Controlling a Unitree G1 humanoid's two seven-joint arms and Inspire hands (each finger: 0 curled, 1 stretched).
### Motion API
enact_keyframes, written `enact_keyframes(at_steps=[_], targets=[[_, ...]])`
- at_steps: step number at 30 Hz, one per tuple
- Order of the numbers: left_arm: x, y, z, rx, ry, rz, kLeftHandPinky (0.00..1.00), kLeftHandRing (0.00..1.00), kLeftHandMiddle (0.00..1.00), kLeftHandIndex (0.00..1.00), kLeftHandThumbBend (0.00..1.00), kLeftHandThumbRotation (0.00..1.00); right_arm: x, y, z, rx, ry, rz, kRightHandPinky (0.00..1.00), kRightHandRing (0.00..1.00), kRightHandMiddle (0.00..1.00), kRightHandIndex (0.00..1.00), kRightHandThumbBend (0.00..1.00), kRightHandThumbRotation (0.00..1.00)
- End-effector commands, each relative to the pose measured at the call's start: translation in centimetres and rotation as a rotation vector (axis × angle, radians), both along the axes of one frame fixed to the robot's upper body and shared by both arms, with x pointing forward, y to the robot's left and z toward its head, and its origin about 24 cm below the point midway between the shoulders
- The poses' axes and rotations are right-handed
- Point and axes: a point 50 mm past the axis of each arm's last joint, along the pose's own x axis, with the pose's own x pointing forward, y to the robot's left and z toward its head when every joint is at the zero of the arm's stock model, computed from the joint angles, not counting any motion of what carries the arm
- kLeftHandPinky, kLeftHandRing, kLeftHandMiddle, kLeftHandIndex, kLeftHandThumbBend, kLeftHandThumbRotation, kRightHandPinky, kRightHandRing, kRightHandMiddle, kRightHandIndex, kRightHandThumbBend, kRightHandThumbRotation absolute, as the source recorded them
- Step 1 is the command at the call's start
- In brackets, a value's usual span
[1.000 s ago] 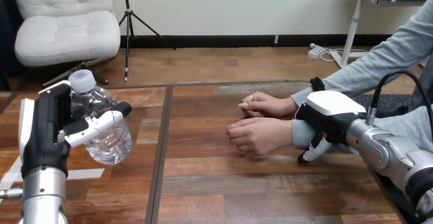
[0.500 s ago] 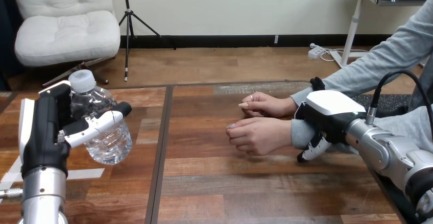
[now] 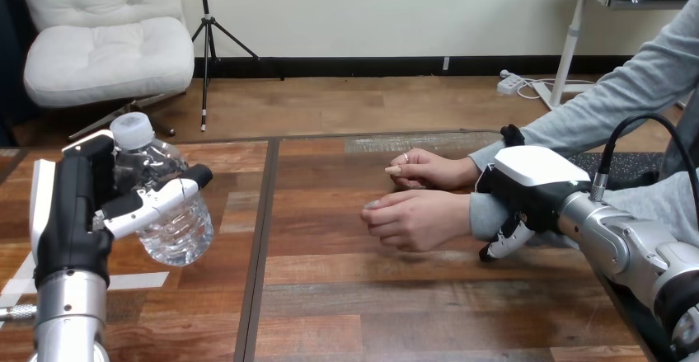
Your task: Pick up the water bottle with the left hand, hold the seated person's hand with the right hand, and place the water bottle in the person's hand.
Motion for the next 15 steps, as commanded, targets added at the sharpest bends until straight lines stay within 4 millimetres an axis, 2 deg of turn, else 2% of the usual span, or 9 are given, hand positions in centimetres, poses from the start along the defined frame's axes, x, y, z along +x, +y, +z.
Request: enact_keyframes(at_steps=[1,15], targets=[[0.67,-0.63,2.9,0.022,-0.135,-0.03,0.31,0.37,0.41,0.43,0.65,0.0,1.48,0.64,2.8,0.035,-0.116,0.018,0.18,0.23,0.3,0.34,0.7,0.0],[0.7,-0.6,2.85,0.022,-0.136,-0.031,0.31,0.36,0.41,0.43,0.66,0.0,1.6,0.63,2.93,0.034,-0.106,0.007,0.19,0.24,0.31,0.35,0.69,0.0]])
